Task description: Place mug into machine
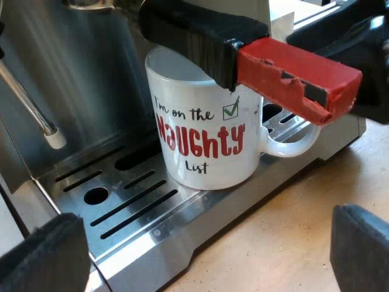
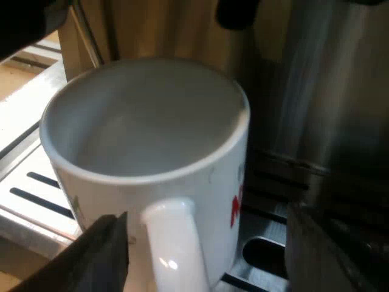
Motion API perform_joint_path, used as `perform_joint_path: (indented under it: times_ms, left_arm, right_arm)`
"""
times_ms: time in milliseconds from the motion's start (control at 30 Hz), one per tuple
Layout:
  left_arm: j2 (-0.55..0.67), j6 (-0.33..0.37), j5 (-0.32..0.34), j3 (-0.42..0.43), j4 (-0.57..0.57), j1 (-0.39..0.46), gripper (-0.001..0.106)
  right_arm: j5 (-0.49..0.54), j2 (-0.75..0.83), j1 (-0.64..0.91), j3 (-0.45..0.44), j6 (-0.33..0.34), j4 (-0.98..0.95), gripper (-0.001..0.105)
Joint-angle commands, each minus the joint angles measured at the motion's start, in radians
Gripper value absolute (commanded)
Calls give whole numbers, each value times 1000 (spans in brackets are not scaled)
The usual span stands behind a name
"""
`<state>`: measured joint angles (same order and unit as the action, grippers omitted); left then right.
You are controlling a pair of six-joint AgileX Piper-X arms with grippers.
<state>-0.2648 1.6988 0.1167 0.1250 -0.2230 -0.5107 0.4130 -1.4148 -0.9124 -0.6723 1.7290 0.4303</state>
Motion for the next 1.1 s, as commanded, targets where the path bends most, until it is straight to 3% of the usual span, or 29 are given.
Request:
perform_joint_path:
  times_ms: [33,233,467,733,1100]
  left_arm:
    - [-1,9,-9,1,19,-3,81]
    - [-1,9,-9,1,21,-3,81]
    - [-1,28,-9,1,27,-3,81]
    - [-1,31,-9,1,27,-3,81]
    - [-1,30,-9,1,27,-3,81]
  right_arm:
    - [2,19,-1,21,-8,-1,58]
    - [-64,31,-1,115,-41,52,58]
    - [-118,-64,1,116,25,263,58]
    - [-97,-208,1,8,26,306,54]
    - [16,-349,1,-173,29,287,48]
